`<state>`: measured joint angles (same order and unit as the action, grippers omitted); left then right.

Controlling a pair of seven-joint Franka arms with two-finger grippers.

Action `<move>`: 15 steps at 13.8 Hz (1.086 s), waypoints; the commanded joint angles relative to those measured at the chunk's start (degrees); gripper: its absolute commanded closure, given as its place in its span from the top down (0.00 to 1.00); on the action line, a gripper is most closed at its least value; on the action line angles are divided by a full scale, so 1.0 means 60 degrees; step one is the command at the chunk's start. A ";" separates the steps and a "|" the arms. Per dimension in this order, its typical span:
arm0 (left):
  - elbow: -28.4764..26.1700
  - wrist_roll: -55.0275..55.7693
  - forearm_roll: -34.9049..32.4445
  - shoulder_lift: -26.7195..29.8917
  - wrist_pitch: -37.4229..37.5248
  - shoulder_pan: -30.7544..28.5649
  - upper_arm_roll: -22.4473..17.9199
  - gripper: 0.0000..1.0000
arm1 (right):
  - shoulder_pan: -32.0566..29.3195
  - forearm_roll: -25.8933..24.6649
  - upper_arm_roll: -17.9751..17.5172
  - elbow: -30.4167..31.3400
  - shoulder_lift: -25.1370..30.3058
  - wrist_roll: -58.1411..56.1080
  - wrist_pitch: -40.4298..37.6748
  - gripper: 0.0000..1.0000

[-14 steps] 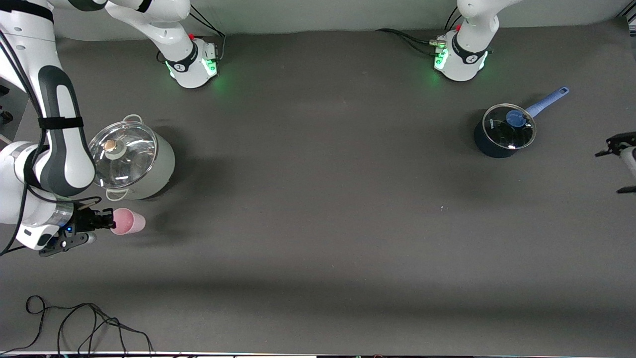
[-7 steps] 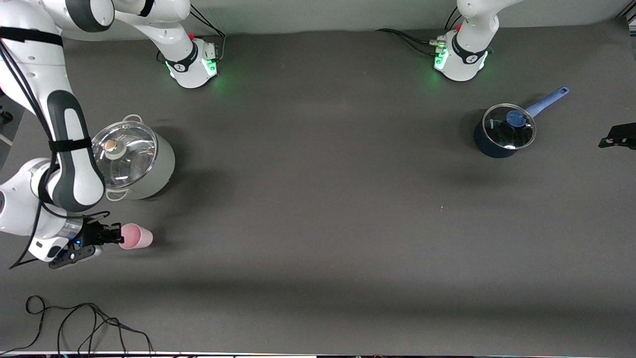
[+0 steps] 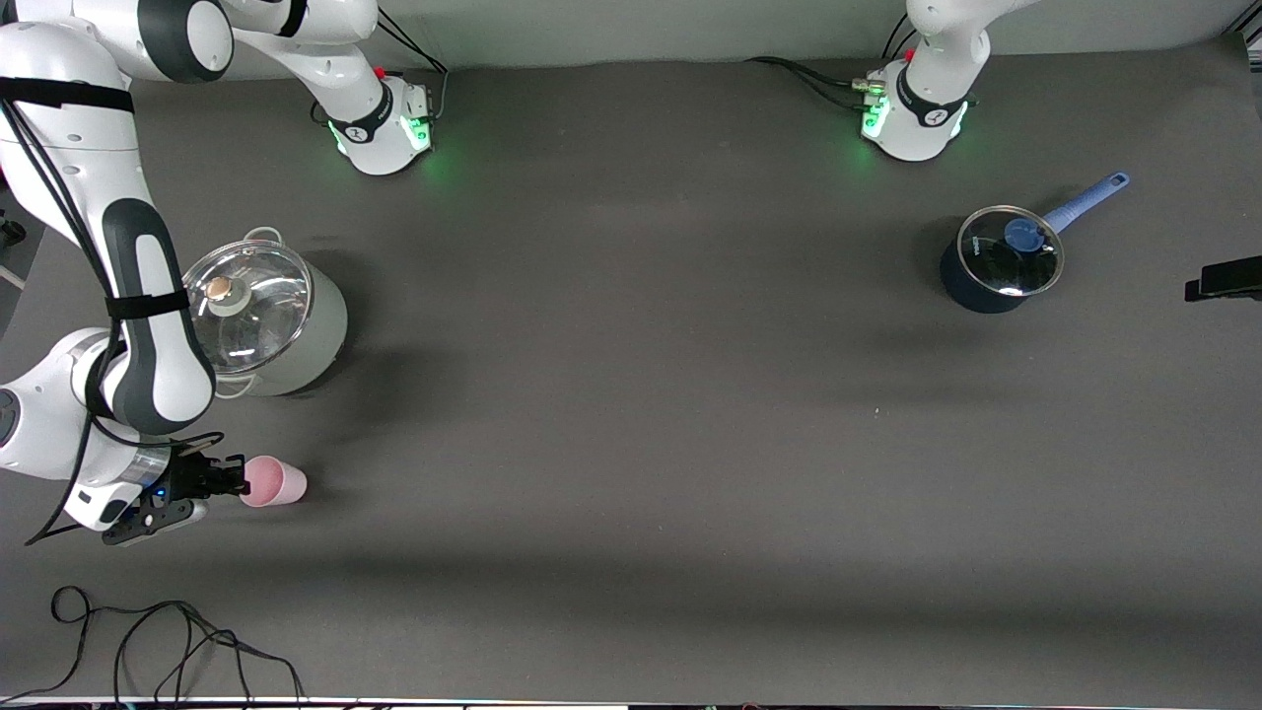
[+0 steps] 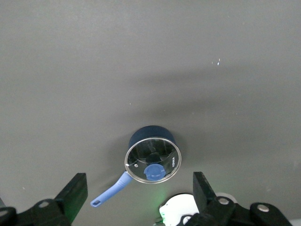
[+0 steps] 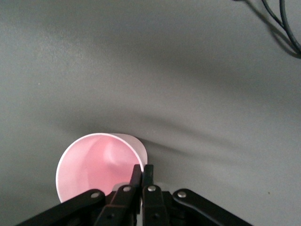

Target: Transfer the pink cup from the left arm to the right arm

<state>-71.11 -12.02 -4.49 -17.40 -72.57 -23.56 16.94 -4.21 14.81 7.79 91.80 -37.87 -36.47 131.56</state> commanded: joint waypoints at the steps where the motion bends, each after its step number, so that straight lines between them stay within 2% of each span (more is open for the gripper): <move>1: -0.0027 0.0583 -0.0160 0.0263 0.0492 0.0119 0.0136 1.00 | -0.0045 0.0344 -0.0024 -0.0212 -0.0118 -0.0337 0.0061 0.00; 7: -0.0131 0.0568 -0.0146 0.0308 0.0714 0.0222 0.0121 1.00 | -0.0030 0.0344 -0.0039 -0.0227 -0.0177 -0.0337 0.0061 0.00; 9: -0.0160 0.0583 -0.0189 0.0424 0.0669 0.0411 0.0034 1.00 | -0.0030 0.0344 -0.0039 -0.0212 -0.0192 -0.0352 0.0076 0.08; 10: -0.0160 0.0583 -0.0190 0.0454 0.0670 0.0716 -0.0140 1.00 | -0.0030 0.0344 -0.0039 -0.0212 -0.0192 -0.0352 0.0076 0.17; 11: -0.0131 0.0568 -0.0132 0.0498 0.0684 0.1285 -0.0911 1.00 | -0.0030 0.0344 -0.0039 -0.0212 -0.0206 -0.0352 0.0076 0.27; 13: -0.0131 0.0525 -0.0014 0.0528 0.0684 0.3069 -0.2828 1.00 | -0.0045 0.0344 -0.0039 -0.0212 -0.0206 -0.0352 0.0076 0.47; 14: -0.0145 0.0510 0.0204 0.0542 0.0684 0.3614 -0.3461 1.00 | -0.0045 0.0344 -0.0039 -0.0212 -0.0206 -0.0352 0.0076 0.60; 15: -0.0232 0.0539 0.0452 0.0644 0.0626 0.3750 -0.3685 1.00 | -0.0031 0.0359 -0.0039 -0.0212 -0.0206 -0.0338 0.0076 0.90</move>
<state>-71.26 -9.30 -3.69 -15.51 -69.17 -6.18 0.78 -4.20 15.18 7.71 91.66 -38.36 -36.74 131.64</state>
